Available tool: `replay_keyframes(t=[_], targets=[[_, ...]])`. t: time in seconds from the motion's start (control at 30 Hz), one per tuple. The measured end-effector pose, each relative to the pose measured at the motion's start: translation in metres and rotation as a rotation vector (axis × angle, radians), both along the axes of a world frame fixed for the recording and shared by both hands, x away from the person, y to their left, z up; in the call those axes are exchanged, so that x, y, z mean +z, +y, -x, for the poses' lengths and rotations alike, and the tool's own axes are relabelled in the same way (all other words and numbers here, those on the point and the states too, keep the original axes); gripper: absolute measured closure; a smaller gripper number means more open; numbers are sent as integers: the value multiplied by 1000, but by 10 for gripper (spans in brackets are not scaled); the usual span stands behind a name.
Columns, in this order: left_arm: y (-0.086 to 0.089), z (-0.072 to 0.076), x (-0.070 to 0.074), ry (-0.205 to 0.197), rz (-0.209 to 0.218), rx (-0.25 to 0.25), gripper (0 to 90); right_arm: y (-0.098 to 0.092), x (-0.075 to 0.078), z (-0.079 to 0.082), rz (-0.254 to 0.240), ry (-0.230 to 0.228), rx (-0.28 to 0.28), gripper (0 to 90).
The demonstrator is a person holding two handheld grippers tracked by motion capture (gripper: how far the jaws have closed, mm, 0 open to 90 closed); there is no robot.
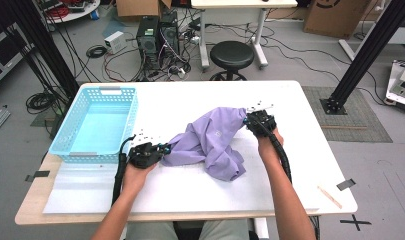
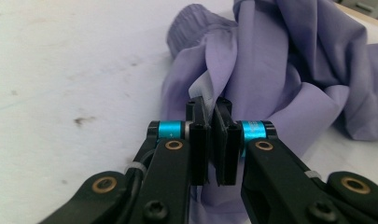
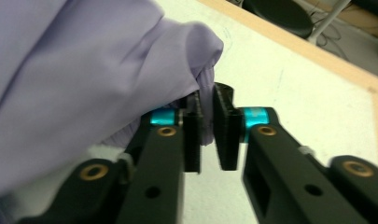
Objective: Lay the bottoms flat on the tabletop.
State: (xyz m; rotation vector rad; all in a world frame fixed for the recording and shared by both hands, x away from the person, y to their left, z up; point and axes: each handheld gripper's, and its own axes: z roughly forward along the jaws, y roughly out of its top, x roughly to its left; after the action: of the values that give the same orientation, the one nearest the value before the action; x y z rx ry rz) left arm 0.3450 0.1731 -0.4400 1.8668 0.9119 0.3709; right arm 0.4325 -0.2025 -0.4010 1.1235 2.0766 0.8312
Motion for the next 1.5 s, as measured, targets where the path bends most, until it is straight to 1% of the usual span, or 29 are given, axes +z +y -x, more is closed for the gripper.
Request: replay_keyframes(t=[0.03,0.1,0.13,0.27,0.33,0.4,0.47,0.5,0.53,0.6,0.63,0.67,0.73,0.77,0.8,0.83,0.87,0.9,0.97,1.03,1.07,1.1,1.17,1.2,1.27,1.33,1.43,1.47,1.5], targets=[[-1,0,1,-8,7,-10,823,1,0,2,-3,3,-3,732],[-3,-1,5,-21,28,-3,650,1,0,7,-40,4,8,650],[-2,-2,8,-30,30,2,606,1,1,11,-56,-8,11,619],[-1,-8,16,-56,53,29,540,-3,3,34,-140,-26,45,559],[-1,-12,17,-66,57,36,515,-3,1,46,-157,-33,74,540],[0,-14,16,-77,74,47,512,-2,-1,56,-170,-33,97,510],[1,-17,14,-69,80,55,512,2,-5,63,-204,-13,137,507],[2,-19,12,-61,91,58,511,5,-8,65,-214,10,158,501],[2,-20,11,-58,96,60,511,12,-12,67,-223,47,189,495],[3,-23,10,-57,104,67,511,26,-19,65,-234,114,218,467],[3,-23,10,-59,110,69,511,33,-23,63,-224,149,230,467],[3,-24,11,-60,111,74,512,41,-27,61,-186,181,226,501],[4,-27,14,-54,109,71,511,53,-33,60,-94,195,246,664],[4,-28,16,-56,109,71,511,56,-35,59,-77,207,261,761],[3,-30,18,-59,111,70,511,56,-35,60,-78,213,265,848],[3,-31,20,-62,110,70,510,55,-35,61,-77,206,275,877],[2,-33,22,-61,107,69,509,53,-34,62,-75,202,288,886],[1,-35,23,-71,106,70,507,50,-32,64,-63,190,298,890],[-1,-39,27,-63,104,65,505,42,-27,69,-48,168,304,891],[-4,-41,29,-66,100,60,499,29,-21,78,-22,132,296,891],[-6,-43,29,-61,96,54,499,23,-19,81,-13,124,289,890],[-8,-44,29,-60,90,49,497,11,-15,85,18,109,271,890],[-12,-48,28,-57,92,45,495,-10,-12,91,51,114,233,890],[-14,-50,27,-45,90,43,494,-21,-11,93,65,116,213,890],[-18,-54,25,-30,89,39,479,-40,-10,98,115,124,166,890],[-25,-59,24,-17,80,27,480,-57,-9,101,153,130,141,889],[-36,-66,21,-11,65,9,480,-71,-9,105,202,150,101,889],[-39,-68,20,0,73,7,480,-73,-10,105,220,149,96,887],[-43,-70,17,19,76,0,479,-74,-9,106,218,152,89,883]])
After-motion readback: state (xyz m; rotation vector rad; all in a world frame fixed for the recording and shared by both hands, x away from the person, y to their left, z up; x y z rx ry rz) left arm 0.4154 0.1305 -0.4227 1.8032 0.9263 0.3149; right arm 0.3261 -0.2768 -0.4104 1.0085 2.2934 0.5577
